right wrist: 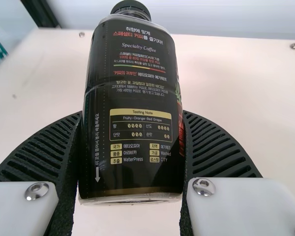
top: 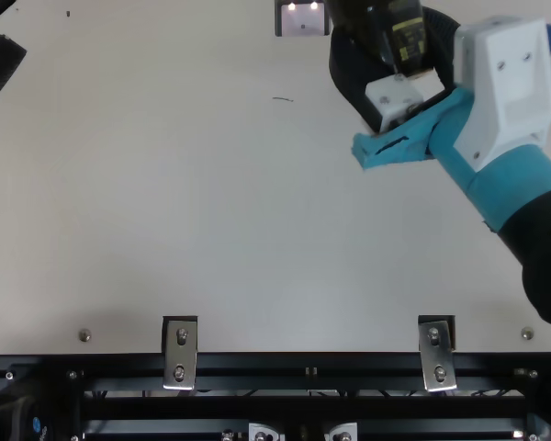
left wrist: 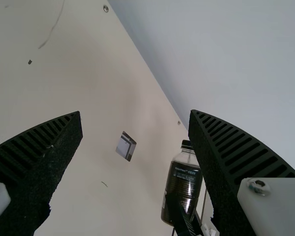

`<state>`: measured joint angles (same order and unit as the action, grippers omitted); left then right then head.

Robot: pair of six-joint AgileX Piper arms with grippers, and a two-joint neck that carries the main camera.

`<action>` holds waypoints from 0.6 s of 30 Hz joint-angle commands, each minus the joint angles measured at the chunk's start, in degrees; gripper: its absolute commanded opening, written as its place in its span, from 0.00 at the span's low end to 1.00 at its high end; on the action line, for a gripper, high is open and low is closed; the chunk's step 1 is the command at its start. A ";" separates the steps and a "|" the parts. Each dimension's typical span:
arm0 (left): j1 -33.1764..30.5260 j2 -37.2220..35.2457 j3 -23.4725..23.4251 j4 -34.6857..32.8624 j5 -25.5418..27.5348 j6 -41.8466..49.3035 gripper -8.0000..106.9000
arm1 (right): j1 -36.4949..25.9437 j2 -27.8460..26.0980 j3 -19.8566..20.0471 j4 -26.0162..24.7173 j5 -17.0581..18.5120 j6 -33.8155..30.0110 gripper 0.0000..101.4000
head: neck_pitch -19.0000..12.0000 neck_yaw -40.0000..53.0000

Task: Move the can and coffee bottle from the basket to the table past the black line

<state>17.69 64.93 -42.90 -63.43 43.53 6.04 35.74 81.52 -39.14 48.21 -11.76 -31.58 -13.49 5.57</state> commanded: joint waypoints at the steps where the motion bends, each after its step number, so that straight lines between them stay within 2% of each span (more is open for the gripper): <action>1: 0.00 0.00 0.00 0.00 0.00 0.00 0.85 | 0.00 0.00 0.00 0.00 0.00 0.00 0.00 | -0.38 0.56; 4: 0.00 0.00 0.00 0.00 0.00 0.00 0.85 | 0.00 0.00 0.00 0.08 -0.16 -2.34 0.00 | -0.38 0.56; 9: 0.00 0.00 0.00 0.00 0.00 0.00 0.85 | -0.09 0.28 0.13 -1.13 -0.53 -1.38 0.00 | -0.38 0.56; 18: 0.00 0.00 0.00 0.00 0.00 0.00 0.85 | 0.81 4.28 -2.08 -6.79 -5.35 -1.30 0.00 | -0.38 0.56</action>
<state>17.69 64.93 -42.90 -63.43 43.53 6.04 36.39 85.15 -40.88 42.10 -16.43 -32.81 -13.49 5.57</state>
